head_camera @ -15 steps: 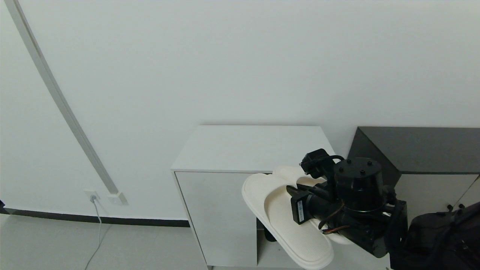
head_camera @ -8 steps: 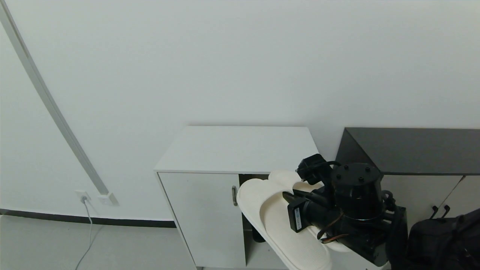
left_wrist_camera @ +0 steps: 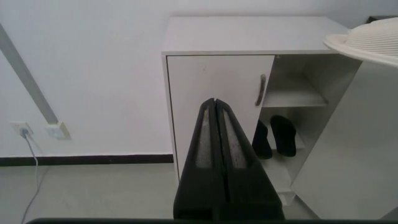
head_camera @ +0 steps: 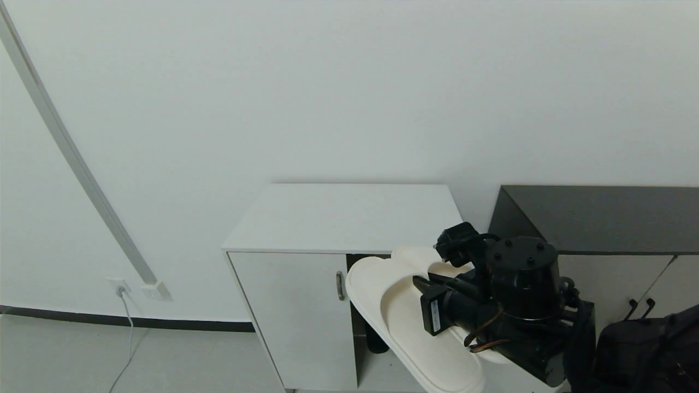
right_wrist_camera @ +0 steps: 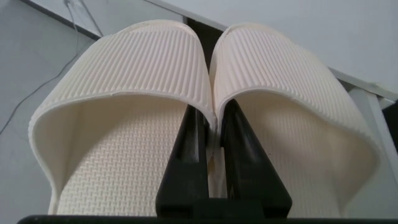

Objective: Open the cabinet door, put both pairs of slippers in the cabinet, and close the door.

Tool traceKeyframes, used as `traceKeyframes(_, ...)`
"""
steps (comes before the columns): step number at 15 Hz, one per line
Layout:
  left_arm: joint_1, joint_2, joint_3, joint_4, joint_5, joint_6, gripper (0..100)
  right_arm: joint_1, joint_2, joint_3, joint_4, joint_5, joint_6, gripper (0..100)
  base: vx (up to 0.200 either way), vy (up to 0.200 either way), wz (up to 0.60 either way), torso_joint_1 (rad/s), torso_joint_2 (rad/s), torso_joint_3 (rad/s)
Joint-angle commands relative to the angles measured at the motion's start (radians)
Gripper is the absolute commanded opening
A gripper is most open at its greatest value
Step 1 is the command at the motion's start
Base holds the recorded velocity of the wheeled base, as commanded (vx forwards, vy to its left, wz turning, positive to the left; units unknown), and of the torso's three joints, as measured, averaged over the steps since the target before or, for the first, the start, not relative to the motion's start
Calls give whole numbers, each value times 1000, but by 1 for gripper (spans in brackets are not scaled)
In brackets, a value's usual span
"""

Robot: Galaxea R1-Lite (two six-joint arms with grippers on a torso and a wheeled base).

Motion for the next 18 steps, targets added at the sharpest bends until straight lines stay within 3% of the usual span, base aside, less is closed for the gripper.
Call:
traceKeyframes(1, 0, 1, 0, 0, 0, 0, 0, -1, 3, 4, 0, 0, 0, 0, 0, 0, 0, 0, 0, 0)
traceKeyframes(6, 0, 1, 0, 0, 0, 2, 0, 2, 6, 7, 0, 0, -2, 0, 0, 0, 0, -19, 35, 18)
traceKeyframes(18, 0, 1, 0, 0, 0, 2, 0, 18, 9, 22, -7, -4, -3, 0, 0, 0, 0, -166, 382, 211)
